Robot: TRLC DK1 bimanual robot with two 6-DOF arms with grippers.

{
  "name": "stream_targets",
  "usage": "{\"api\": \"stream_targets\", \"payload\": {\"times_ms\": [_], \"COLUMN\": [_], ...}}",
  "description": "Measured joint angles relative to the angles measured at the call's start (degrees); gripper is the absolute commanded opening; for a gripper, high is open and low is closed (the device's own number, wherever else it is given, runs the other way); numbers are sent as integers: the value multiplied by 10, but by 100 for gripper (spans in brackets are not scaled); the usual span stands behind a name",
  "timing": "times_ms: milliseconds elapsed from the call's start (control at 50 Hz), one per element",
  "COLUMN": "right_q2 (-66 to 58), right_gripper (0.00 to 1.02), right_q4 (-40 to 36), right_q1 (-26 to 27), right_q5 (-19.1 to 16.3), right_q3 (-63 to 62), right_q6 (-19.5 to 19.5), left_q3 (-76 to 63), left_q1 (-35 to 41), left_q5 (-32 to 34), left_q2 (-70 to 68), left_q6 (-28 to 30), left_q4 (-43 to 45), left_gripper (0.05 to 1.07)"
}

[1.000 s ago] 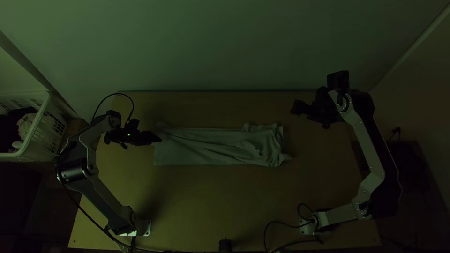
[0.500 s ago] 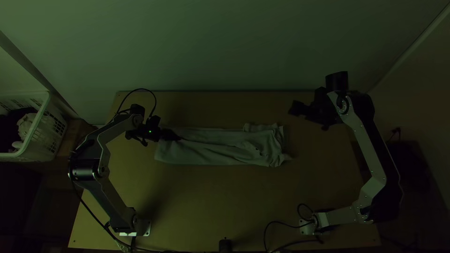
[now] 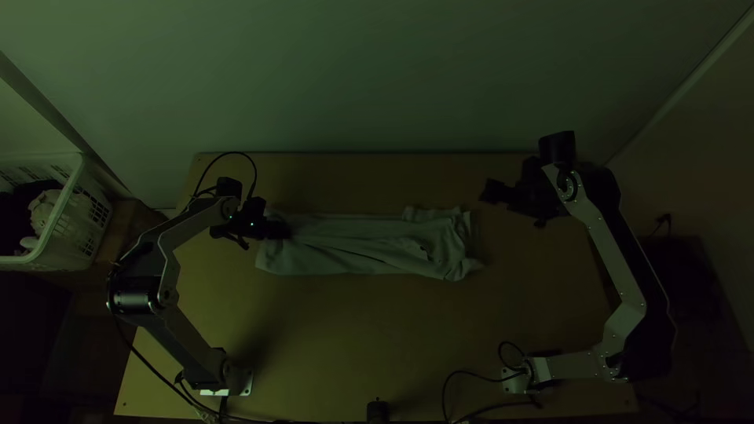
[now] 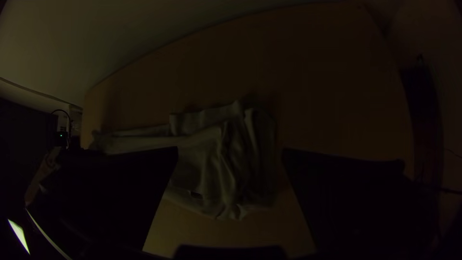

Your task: Fold the t-shirt

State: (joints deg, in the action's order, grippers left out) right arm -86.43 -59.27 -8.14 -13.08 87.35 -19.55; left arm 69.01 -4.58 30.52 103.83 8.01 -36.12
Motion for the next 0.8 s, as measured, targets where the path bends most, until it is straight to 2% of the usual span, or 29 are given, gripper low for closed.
{"api": "stream_targets", "payload": {"times_ms": [240, 480, 620, 800], "right_q2": [21, 29, 34, 46], "right_gripper": [98, 98, 98, 98], "right_q4": [54, 99, 107, 110], "right_q1": [0, 12, 17, 24], "right_q5": [1, 2, 2, 2], "right_q3": [-40, -76, -90, -97], "right_q6": [0, 0, 0, 0], "left_q3": [6, 50, 102, 137], "left_q1": [-132, -224, -253, -249], "left_q5": [-51, -92, -132, -177], "left_q2": [-18, -20, -23, -75], "left_q6": [74, 136, 155, 161], "left_q4": [-54, -124, -177, -200], "left_gripper": [8, 8, 8, 8]}}
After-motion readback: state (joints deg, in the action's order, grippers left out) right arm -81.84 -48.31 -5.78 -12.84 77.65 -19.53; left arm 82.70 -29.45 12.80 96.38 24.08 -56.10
